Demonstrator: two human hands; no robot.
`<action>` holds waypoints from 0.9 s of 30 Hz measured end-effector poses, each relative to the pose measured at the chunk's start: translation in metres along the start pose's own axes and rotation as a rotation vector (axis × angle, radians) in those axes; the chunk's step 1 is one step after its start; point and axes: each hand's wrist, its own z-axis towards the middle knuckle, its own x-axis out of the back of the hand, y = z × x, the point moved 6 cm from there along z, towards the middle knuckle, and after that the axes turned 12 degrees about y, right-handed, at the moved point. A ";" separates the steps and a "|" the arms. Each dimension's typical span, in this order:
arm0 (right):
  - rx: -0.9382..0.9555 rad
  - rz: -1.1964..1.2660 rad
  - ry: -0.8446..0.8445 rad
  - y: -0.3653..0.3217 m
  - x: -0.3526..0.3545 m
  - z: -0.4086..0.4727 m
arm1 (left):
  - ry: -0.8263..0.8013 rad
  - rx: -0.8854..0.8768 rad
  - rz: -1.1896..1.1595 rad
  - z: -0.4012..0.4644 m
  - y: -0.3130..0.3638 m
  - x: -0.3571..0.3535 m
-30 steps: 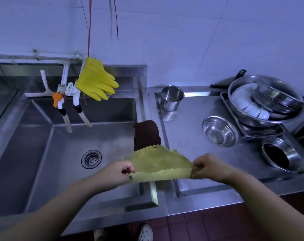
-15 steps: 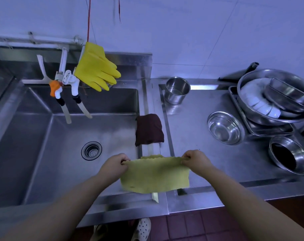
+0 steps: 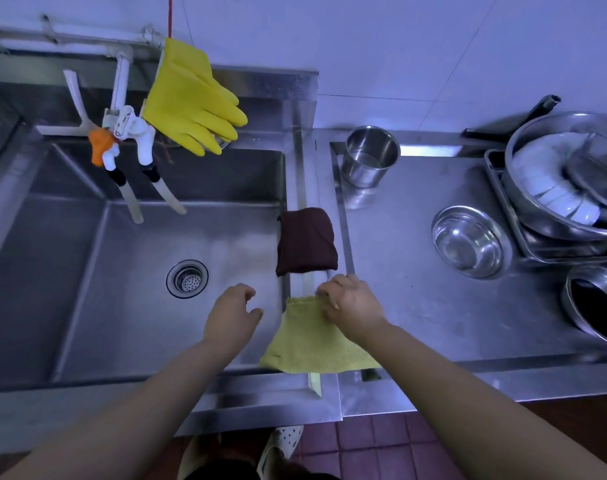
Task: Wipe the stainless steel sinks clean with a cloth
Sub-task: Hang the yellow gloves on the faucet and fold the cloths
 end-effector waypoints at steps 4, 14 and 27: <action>-0.013 -0.072 -0.069 -0.004 -0.005 0.007 | -0.021 -0.077 -0.029 -0.021 0.011 0.003; -0.302 0.552 -0.109 -0.013 0.065 0.009 | -0.284 -0.022 -0.071 -0.087 0.026 -0.006; -0.413 1.030 0.320 -0.022 0.160 0.033 | 0.041 0.142 -0.946 -0.039 0.118 0.073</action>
